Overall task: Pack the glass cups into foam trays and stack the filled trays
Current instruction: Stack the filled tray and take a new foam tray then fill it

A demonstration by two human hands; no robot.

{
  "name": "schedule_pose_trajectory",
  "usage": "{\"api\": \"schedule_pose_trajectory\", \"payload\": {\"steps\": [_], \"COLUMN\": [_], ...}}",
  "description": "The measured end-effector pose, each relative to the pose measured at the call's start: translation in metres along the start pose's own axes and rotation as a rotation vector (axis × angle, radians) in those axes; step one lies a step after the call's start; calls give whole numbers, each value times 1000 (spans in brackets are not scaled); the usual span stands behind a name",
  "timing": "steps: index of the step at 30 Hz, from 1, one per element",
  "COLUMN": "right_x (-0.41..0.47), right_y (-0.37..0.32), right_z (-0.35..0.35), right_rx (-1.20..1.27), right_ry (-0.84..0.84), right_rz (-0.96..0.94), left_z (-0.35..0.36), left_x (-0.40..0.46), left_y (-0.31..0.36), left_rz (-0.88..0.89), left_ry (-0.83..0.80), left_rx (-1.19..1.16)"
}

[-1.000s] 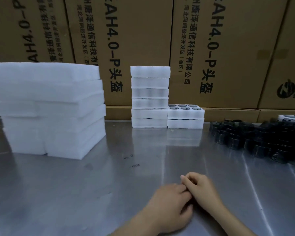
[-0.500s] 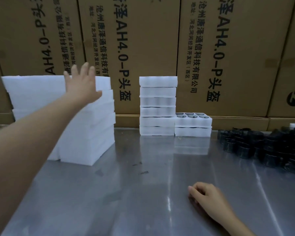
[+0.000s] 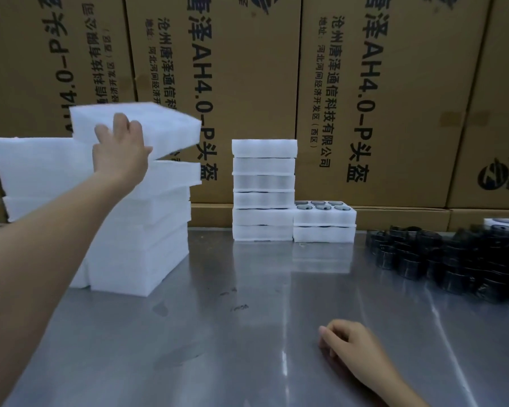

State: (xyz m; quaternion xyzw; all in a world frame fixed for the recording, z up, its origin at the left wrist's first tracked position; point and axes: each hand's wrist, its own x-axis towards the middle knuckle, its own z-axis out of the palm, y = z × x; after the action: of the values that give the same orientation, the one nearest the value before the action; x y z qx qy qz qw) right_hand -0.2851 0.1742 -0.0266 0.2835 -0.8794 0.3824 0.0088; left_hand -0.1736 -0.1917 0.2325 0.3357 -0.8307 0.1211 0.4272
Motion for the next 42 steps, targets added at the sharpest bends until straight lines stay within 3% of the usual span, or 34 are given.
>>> {"api": "schedule_pose_trajectory", "payload": {"steps": [5, 9, 14, 18, 22, 25, 27, 29, 31, 33, 35, 38, 42], "right_x": [3, 5, 18, 19, 23, 28, 28, 25, 22, 22, 26, 36, 60], "right_y": [0, 0, 15, 40, 54, 59, 57, 52, 49, 52, 57, 69, 93], "right_z": [0, -3, -27, -52, -69, -70, -68, -66, -64, -64, -67, -71, -74], "right_rx": [18, 330, 724, 927, 1157, 1145, 1075, 998, 876, 868, 887, 785, 689], "right_ry": [13, 82, 266, 410, 460, 454, 428, 362, 291, 265, 324, 413, 508], "right_rz": [7, 26, 277, 410, 511, 478, 424, 355, 321, 308, 326, 317, 301], "left_z": [-28, -36, -24, 8, 32, 42, 52, 65, 80, 89, 99, 101, 101], "left_x": [-26, -96, -201, -253, -271, -270, -266, -261, -260, -263, -266, -264, -263], "left_y": [28, 62, 92, 101, 100, 105, 117, 132, 145, 157, 164, 171, 171], "left_rz": [191, 477, 740, 755, 770, 560, 193, -227, -458, -546, -701, -659, -665], "left_ry": [191, 174, -113, -434, -569, -566, -588, -744, -918, -1108, -1166, -990, -884], "left_rx": [-203, -434, -549, -650, -743, -975, -1241, -1500, -1667, -1871, -1908, -1770, -1752]}}
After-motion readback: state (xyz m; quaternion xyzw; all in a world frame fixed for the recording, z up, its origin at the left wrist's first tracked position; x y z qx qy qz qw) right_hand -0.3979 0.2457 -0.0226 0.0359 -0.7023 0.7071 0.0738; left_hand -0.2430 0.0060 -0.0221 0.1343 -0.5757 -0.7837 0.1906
